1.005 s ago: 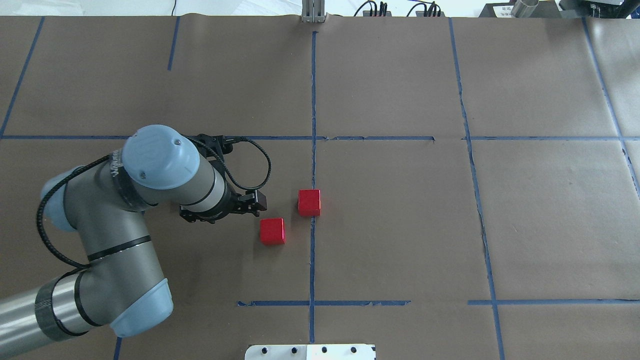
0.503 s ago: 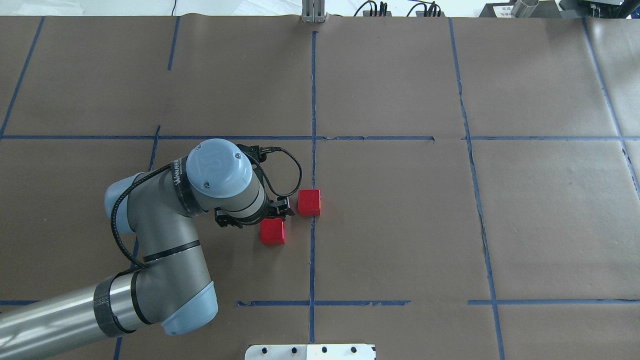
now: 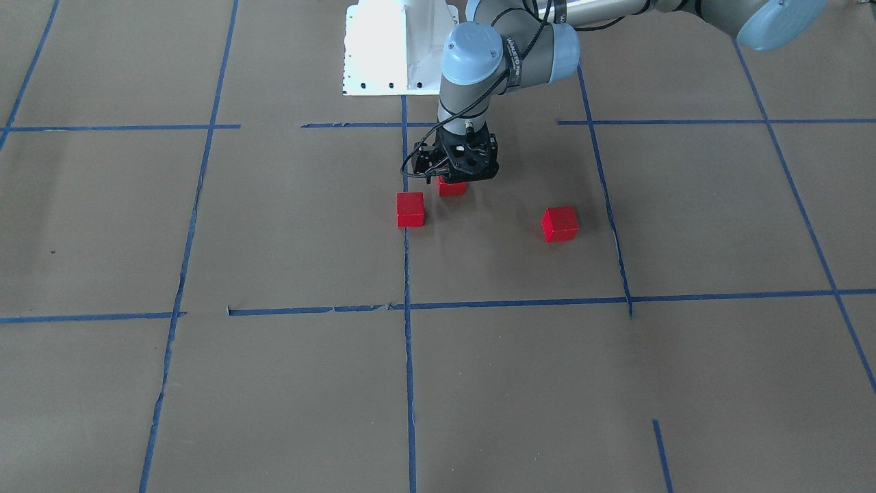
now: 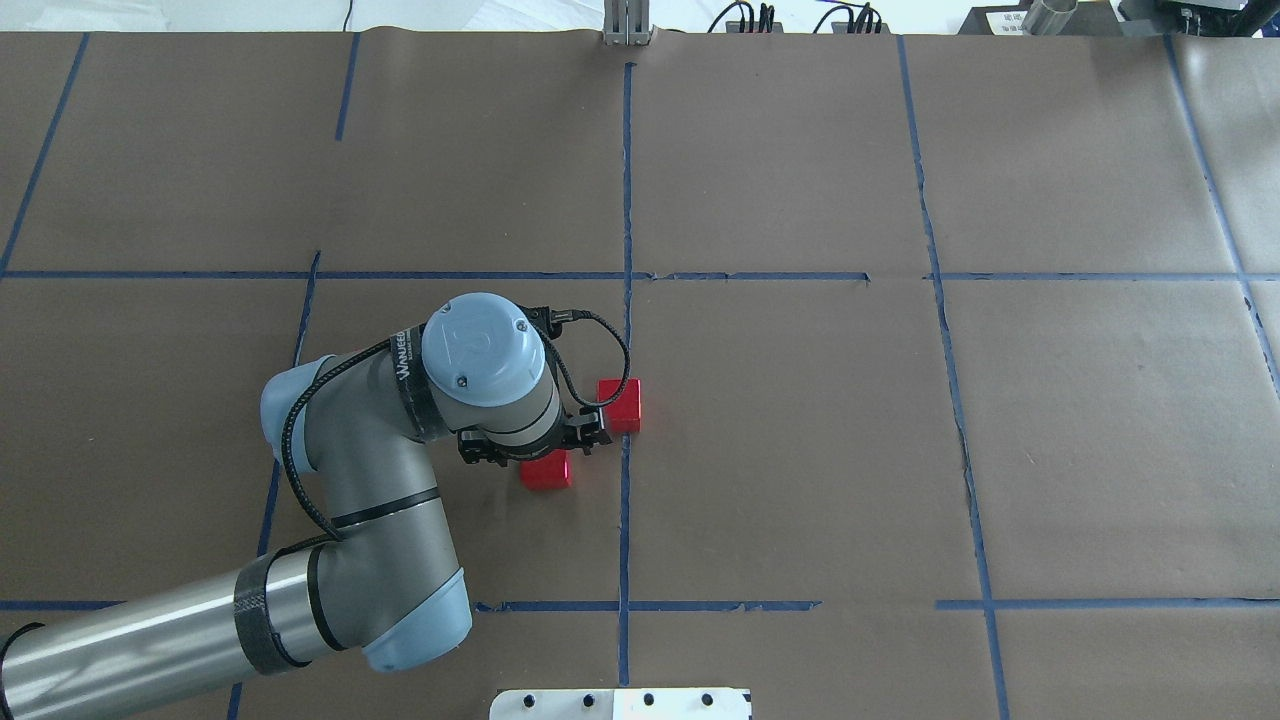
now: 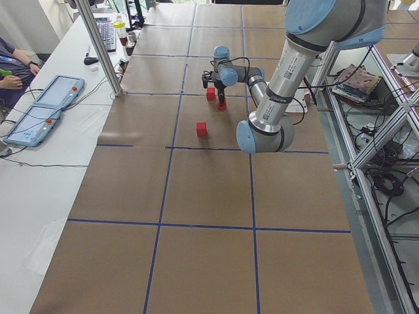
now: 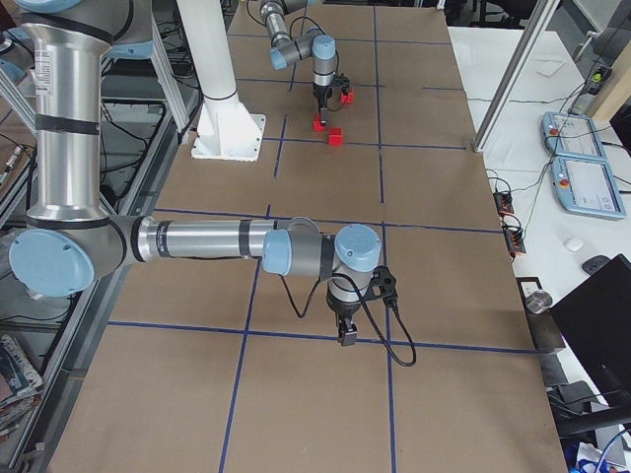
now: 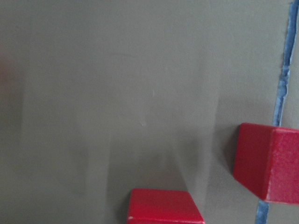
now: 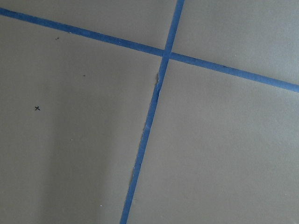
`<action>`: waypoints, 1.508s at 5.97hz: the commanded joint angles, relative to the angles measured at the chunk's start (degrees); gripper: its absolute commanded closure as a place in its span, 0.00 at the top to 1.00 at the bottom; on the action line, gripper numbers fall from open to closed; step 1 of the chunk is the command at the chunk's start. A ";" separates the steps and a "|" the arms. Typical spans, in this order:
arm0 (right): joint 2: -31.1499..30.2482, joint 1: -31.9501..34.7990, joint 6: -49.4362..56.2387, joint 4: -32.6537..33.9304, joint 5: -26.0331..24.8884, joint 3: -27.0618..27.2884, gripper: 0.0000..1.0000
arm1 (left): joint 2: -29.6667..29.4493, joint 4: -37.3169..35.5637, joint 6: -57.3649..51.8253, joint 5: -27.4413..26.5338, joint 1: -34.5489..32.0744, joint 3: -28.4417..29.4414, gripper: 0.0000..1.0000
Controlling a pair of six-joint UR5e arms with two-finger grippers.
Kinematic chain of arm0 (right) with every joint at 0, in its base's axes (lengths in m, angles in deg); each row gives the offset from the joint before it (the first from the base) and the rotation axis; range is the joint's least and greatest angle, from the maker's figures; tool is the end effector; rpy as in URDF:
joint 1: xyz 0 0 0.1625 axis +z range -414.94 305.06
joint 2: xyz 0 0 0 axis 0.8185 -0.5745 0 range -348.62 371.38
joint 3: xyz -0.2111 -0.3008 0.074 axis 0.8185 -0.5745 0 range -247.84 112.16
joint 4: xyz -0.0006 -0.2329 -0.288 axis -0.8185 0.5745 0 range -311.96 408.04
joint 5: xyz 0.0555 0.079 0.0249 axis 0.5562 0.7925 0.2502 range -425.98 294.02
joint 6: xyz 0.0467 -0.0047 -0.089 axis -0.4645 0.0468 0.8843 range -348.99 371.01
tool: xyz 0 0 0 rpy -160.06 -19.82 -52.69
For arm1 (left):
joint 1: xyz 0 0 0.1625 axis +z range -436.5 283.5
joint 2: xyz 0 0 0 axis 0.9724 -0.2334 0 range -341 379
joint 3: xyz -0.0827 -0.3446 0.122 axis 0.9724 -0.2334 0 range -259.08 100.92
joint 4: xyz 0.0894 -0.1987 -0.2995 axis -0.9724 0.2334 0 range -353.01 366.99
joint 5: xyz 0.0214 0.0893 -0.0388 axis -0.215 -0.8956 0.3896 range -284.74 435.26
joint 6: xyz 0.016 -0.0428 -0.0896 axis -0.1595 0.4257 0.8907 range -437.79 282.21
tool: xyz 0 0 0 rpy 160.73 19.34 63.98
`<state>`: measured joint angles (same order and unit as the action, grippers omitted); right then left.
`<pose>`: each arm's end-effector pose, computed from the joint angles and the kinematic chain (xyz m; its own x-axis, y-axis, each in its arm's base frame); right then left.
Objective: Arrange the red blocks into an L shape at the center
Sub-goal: 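Grasp the middle red cube with the left gripper, then carry the cube with the left gripper next to the placed cube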
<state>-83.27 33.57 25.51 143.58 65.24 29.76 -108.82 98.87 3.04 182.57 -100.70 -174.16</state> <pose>0.0563 -0.4124 0.5985 0.7222 -0.2401 0.6487 0.2138 0.9694 0.1208 0.5244 -0.3490 0.2213 0.6711 -0.1348 -0.7290 0.0944 0.9909 -0.0962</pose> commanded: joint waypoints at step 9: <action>0.17 0.00 -0.09 0.00 0.09 0.14 1.00 | -2.33 -0.22 -10.85 0.09 -8.22 0.41 0.07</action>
<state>-83.10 33.57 25.43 143.58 65.26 29.87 -109.80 98.41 -5.92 182.80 -107.65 -175.11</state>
